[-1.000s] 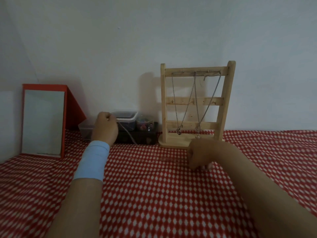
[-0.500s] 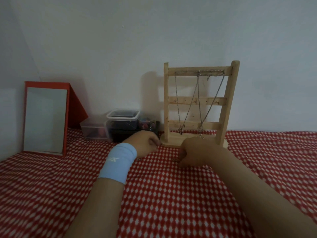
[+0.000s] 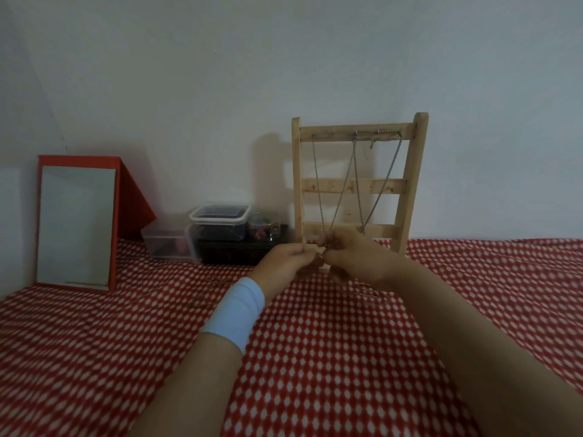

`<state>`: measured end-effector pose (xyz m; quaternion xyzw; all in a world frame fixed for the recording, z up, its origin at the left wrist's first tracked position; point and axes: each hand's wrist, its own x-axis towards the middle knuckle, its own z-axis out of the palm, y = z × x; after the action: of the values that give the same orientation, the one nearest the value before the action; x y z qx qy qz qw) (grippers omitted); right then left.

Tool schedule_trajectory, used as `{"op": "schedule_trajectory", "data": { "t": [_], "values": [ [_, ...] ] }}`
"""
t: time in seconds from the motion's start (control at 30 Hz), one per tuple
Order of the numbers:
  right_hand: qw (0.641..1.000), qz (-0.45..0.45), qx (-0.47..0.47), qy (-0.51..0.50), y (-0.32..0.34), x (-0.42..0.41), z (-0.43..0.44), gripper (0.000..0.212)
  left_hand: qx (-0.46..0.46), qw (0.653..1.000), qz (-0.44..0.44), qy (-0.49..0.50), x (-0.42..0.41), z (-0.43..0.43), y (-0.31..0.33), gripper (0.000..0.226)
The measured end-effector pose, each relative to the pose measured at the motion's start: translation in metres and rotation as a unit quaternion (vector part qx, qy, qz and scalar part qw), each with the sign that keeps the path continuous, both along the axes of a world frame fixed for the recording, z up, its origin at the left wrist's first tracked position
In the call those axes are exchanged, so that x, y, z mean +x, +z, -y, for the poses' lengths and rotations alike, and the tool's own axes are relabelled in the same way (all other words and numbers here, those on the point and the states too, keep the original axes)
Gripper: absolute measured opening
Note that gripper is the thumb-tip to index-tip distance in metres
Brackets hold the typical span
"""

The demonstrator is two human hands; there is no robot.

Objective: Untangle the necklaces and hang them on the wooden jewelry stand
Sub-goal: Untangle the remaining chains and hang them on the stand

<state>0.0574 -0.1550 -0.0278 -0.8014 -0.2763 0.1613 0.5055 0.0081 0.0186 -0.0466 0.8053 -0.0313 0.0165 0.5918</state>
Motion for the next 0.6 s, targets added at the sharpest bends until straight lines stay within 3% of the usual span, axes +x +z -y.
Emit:
{"op": "schedule_trajectory", "data": {
  "t": [0.1, 0.17, 0.27, 0.33, 0.47, 0.6],
  "values": [
    [0.999, 0.014, 0.013, 0.029, 0.006, -0.001, 0.003, 0.033, -0.201, 0.978, -0.023, 0.043, -0.002, 0.008, 0.017, 0.035],
    [0.999, 0.004, 0.016, 0.043, 0.012, -0.003, 0.006, 0.036, -0.242, 0.966, -0.008, 0.095, -0.002, 0.012, 0.026, 0.039],
    [0.995, 0.043, -0.073, 0.05, 0.017, -0.01, 0.005, 0.05, -0.347, 0.93, 0.049, 0.109, -0.004, 0.01, 0.037, 0.034],
    [0.988, 0.07, -0.129, 0.056, 0.018, -0.014, 0.006, 0.039, -0.418, 0.902, 0.063, 0.091, -0.006, 0.008, 0.048, 0.028],
    [0.991, 0.039, -0.117, 0.045, 0.023, -0.019, 0.011, 0.032, -0.455, 0.886, 0.057, 0.067, -0.012, 0.009, 0.068, 0.029],
    [0.996, 0.016, -0.083, 0.012, 0.028, -0.025, 0.013, 0.048, -0.497, 0.866, 0.043, 0.043, -0.017, 0.017, 0.08, 0.032]
  ]
}}
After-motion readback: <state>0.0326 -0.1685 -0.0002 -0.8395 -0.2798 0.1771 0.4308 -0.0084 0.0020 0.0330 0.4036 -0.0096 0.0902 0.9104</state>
